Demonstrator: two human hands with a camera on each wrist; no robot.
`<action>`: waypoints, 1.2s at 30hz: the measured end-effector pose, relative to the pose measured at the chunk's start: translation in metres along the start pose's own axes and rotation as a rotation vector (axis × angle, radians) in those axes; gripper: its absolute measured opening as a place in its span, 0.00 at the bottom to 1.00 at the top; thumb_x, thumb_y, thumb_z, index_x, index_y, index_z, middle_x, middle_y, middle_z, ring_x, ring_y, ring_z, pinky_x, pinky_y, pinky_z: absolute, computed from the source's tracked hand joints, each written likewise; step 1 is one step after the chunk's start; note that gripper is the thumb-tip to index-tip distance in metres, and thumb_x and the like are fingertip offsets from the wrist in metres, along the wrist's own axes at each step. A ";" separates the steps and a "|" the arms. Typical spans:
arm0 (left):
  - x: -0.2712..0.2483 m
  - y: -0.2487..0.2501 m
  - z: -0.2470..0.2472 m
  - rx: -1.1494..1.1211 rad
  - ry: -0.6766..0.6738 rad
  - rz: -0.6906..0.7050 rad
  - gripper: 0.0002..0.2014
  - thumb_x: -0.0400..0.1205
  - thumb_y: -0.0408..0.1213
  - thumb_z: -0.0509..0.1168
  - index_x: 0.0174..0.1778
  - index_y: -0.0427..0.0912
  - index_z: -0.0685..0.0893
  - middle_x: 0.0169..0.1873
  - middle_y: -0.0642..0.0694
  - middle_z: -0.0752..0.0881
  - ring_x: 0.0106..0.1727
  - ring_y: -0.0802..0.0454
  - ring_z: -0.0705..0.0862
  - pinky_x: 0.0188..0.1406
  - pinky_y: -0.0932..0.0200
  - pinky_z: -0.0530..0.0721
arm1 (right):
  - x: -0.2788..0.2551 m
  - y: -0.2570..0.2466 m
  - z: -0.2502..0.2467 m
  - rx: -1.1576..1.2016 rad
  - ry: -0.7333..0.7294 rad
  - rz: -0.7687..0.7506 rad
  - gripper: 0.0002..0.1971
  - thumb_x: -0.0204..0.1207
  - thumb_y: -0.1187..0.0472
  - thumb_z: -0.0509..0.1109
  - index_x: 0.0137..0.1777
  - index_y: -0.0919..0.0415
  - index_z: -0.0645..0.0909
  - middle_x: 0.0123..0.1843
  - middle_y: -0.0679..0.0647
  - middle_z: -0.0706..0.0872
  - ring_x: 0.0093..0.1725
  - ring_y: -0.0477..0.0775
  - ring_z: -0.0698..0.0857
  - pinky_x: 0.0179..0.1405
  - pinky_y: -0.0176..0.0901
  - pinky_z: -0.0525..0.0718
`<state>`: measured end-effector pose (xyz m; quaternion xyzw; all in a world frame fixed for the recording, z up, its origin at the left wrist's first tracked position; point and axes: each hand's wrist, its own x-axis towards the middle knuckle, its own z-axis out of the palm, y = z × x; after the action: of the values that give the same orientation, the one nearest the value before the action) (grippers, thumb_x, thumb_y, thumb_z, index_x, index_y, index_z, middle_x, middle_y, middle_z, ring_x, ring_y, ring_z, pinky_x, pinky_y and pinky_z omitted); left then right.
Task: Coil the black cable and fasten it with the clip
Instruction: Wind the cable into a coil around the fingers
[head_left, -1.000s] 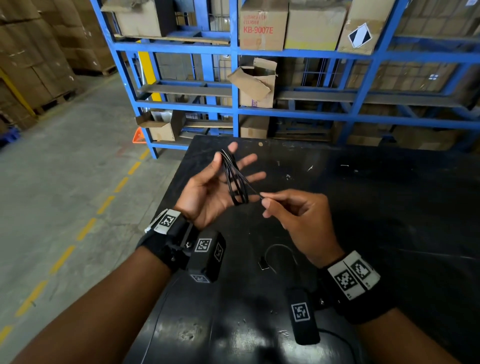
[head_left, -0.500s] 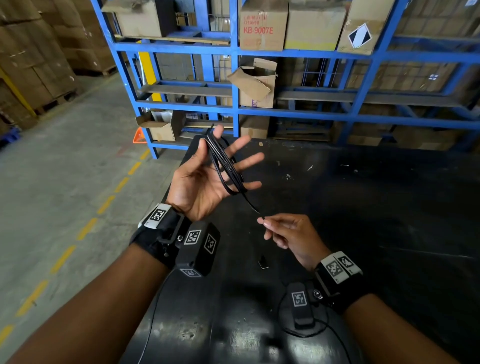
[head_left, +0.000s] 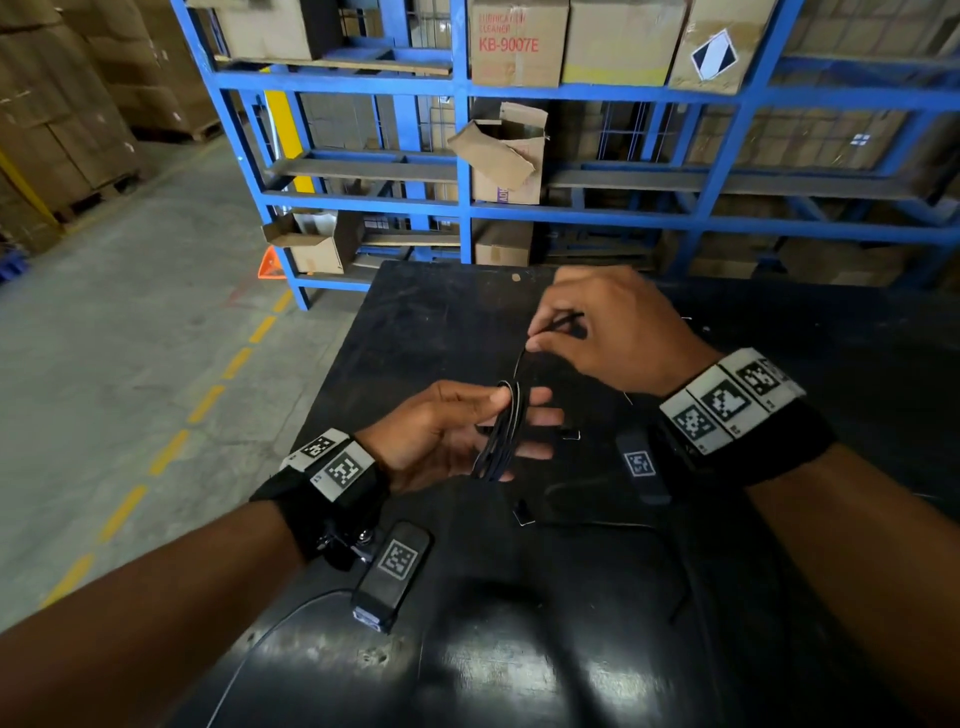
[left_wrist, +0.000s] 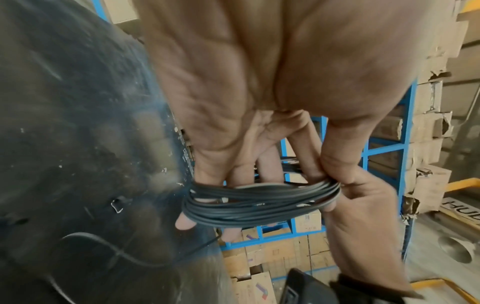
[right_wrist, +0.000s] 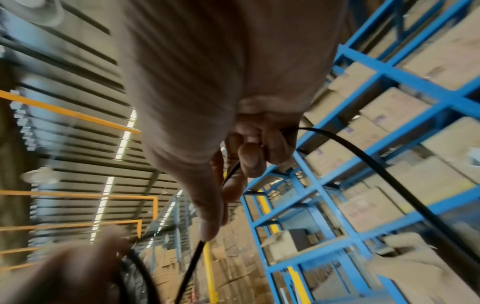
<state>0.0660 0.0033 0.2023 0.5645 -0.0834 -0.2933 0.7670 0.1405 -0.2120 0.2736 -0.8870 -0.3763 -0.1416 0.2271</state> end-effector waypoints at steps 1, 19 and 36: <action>0.001 0.001 0.000 0.016 0.025 -0.009 0.21 0.87 0.47 0.62 0.74 0.45 0.85 0.75 0.37 0.85 0.74 0.29 0.83 0.79 0.17 0.65 | 0.001 -0.006 -0.004 -0.022 -0.009 -0.019 0.04 0.74 0.53 0.82 0.44 0.51 0.92 0.41 0.42 0.86 0.41 0.44 0.85 0.43 0.47 0.86; 0.031 0.026 -0.027 -0.471 0.153 0.416 0.20 0.91 0.51 0.52 0.76 0.55 0.79 0.83 0.34 0.75 0.80 0.24 0.75 0.71 0.17 0.74 | -0.062 -0.035 0.083 0.852 0.409 0.355 0.07 0.79 0.68 0.77 0.53 0.63 0.94 0.36 0.54 0.94 0.24 0.40 0.82 0.26 0.32 0.78; 0.009 0.012 -0.006 -0.309 -0.226 0.162 0.21 0.88 0.48 0.59 0.75 0.50 0.82 0.84 0.32 0.72 0.83 0.21 0.68 0.79 0.12 0.53 | -0.047 0.042 0.072 0.636 0.132 0.415 0.10 0.72 0.70 0.82 0.41 0.53 0.92 0.37 0.48 0.93 0.36 0.41 0.90 0.42 0.34 0.86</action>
<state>0.0800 0.0058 0.2099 0.3952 -0.1679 -0.3015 0.8513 0.1455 -0.2293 0.1797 -0.8185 -0.1986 -0.0253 0.5385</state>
